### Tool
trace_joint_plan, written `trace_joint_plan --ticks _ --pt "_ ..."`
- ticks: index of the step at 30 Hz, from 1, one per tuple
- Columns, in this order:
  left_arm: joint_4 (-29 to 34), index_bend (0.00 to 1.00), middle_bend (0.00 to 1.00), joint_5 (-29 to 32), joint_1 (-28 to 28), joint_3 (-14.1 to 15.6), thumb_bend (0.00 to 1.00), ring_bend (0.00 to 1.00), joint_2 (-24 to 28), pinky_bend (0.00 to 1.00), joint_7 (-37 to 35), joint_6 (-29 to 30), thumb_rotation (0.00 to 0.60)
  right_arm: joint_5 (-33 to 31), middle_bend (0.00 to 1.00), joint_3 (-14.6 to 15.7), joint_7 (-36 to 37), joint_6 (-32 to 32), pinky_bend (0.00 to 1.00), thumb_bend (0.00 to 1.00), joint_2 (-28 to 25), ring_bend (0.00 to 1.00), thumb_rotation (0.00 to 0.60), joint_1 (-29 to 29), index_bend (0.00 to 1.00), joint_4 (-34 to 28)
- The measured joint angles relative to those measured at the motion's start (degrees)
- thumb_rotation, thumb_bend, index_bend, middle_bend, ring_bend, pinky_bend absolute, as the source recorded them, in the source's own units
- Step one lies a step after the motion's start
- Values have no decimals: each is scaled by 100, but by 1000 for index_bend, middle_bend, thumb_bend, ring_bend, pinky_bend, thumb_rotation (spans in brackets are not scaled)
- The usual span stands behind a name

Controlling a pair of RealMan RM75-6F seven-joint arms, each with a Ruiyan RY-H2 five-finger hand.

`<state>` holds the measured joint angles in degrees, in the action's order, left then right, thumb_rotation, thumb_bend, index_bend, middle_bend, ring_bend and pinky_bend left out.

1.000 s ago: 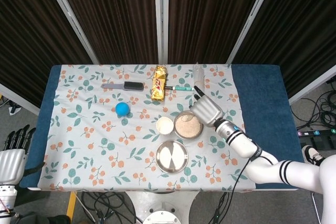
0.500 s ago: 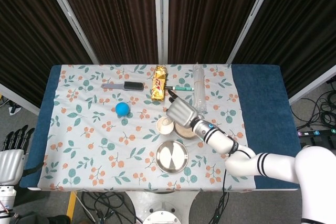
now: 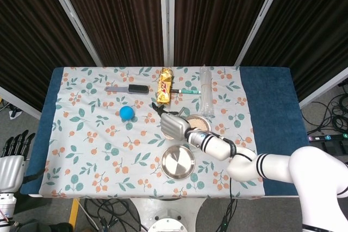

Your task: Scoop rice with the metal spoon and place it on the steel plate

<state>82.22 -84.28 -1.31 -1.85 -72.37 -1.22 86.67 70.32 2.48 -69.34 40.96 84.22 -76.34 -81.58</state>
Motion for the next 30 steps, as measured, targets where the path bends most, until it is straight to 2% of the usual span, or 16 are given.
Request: trace_joint_plan --ticks 6,13,18,25,30 --pt "-42 76 44 3 24 9 30 26 -26 31 -42 19 600 369 558 109 -312 -24 0 327 -75 218 600 -142 586 23" --pt "-67 76 44 -19 24 7 31 25 -44 31 -50 37 600 329 558 156 -616 27 0 327 -177 218 600 -57 586 -179" --pt "-71 76 44 -35 44 16 31 25 -54 31 -33 69 600 228 559 55 -648 58 0 327 -200 218 600 -31 586 -197" --pt "-47 76 44 -44 25 -5 31 26 -41 31 -3 68 600 190 560 -106 -189 471 0 327 -300 219 600 214 586 -386" --pt "-4 76 44 -79 -1 -13 30 26 -12 31 45 67 600 242 560 -205 576 1007 0 327 -408 218 600 639 586 -753"
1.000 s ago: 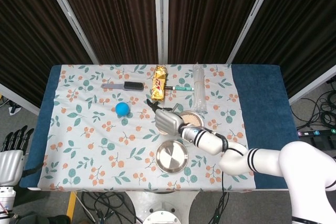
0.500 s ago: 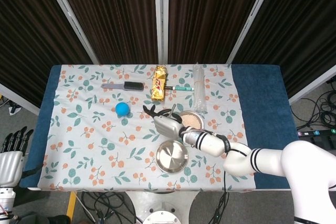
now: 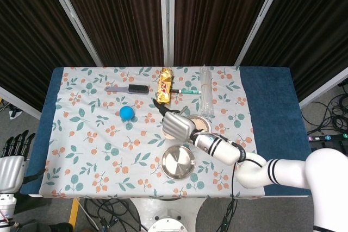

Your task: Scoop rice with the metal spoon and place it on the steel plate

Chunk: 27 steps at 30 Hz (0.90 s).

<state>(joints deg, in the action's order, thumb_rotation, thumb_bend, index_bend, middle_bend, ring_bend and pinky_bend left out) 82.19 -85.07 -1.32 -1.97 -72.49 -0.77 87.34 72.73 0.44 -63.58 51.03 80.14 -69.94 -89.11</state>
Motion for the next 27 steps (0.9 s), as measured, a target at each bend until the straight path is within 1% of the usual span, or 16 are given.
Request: trace_joint_plan --ticks 3,6,10,12,14,17,21,23,27 --pt "33 76 44 -3 -3 0 30 26 16 31 32 0 600 24 561 -23 612 232 0 327 -31 219 600 285 586 -245" --pt "71 76 44 -6 -6 2 31 25 35 31 65 -1 600 111 561 18 1308 404 0 327 -12 218 600 593 586 -435" --pt "113 76 44 -30 3 11 31 26 56 31 96 31 600 417 557 187 2185 585 0 320 169 205 600 1008 586 -485" --pt "130 76 44 -36 11 21 30 26 66 31 103 35 600 657 549 315 2581 679 0 315 377 192 600 1235 581 -392" --pt "134 76 44 -40 17 29 30 25 72 31 105 39 600 855 541 435 2820 749 0 312 604 179 600 1419 573 -196" --pt "132 76 44 -43 22 36 31 25 76 31 96 38 600 1061 531 560 2989 818 0 310 908 167 600 1626 564 178" --pt "126 76 44 -57 19 36 31 25 75 31 74 45 600 1303 510 635 3152 902 0 304 1284 146 600 1838 536 688" --pt "121 76 44 -57 23 34 31 25 75 31 63 54 600 1438 482 645 3259 951 0 290 1469 122 600 1949 495 909" --pt "101 76 44 -38 35 39 31 25 65 31 33 47 600 1627 384 621 3393 983 0 252 1627 53 600 2083 355 1086"
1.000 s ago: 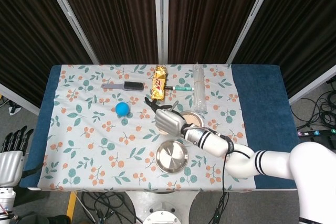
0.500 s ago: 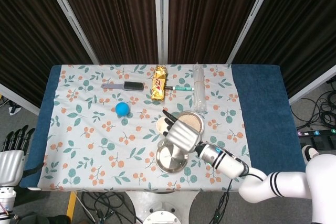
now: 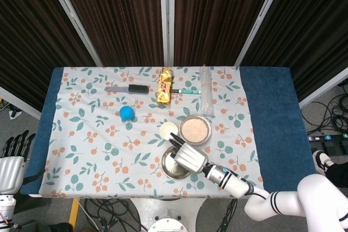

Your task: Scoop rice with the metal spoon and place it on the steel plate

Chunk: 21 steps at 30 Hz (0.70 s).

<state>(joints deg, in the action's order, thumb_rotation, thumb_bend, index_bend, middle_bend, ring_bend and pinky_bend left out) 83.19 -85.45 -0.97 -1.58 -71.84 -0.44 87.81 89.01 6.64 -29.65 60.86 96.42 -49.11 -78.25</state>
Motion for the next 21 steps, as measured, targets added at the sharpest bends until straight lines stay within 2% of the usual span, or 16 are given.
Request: trace_joint_plan --ticks 6,10,16,21 --pt "-30 76 44 -12 15 11 30 26 -16 31 -39 18 600 121 355 -76 -17 -39 0 251 5 44 600 73 314 -33" --pt "-41 76 44 -14 45 19 31 25 -17 30 -63 52 600 241 344 -122 -59 173 0 253 -160 44 600 158 291 -188" --pt "-78 76 44 -15 29 6 31 26 -46 31 -78 37 600 238 308 -255 -85 852 0 268 -929 70 600 552 218 -774" --pt "-79 76 44 -42 -28 -41 30 25 -63 31 -23 34 600 -169 197 -278 62 1485 0 270 -1913 28 600 1285 72 -1425"
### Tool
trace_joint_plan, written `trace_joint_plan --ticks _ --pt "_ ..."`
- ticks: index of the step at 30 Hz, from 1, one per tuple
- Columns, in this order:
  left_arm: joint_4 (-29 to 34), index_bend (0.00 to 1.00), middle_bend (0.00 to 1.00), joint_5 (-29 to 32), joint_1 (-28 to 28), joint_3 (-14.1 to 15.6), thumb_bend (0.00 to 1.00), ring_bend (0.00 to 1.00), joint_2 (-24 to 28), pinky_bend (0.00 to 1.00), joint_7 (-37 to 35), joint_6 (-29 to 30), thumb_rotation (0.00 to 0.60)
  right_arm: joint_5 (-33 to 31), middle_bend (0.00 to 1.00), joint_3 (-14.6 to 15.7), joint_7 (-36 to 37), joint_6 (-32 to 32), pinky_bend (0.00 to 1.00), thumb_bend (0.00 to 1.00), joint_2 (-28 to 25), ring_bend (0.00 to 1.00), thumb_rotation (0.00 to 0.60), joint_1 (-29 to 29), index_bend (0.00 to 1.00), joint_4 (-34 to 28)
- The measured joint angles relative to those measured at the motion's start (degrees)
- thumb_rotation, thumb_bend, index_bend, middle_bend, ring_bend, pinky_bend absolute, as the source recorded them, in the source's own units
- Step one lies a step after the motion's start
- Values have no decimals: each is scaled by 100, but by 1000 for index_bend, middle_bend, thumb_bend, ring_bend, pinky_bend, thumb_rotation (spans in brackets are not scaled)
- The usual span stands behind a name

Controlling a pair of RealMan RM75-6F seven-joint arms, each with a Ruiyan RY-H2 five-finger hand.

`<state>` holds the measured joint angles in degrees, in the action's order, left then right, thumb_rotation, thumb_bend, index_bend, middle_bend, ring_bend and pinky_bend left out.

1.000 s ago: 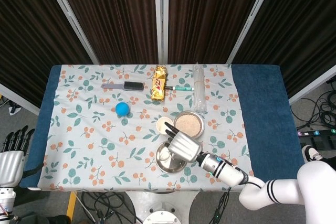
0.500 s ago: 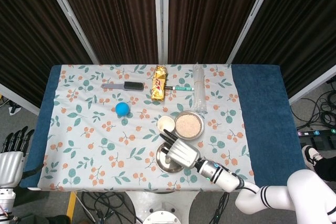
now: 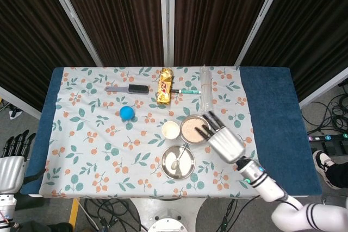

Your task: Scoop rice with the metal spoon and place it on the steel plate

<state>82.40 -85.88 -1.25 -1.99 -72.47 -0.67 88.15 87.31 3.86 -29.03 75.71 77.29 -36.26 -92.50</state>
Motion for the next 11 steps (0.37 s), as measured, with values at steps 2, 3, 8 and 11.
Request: trace_joint_plan --ticks 2,3,8,11 --pt "19 76 44 -14 -16 -13 31 25 1 31 41 7 600 -183 159 50 174 264 0 270 -409 7 600 383 26 -216" --pt "44 76 44 -24 -29 -24 30 25 5 31 73 12 600 -254 141 79 275 379 0 270 -571 1 600 549 7 -290" --pt "175 76 44 -38 -66 -58 31 25 25 31 219 25 600 -467 107 260 1047 1007 0 271 -1152 0 600 1383 0 -504" --pt "270 76 44 -37 -83 -65 31 25 48 31 329 17 600 -496 106 320 1501 1425 0 271 -1284 0 600 1850 0 -511"
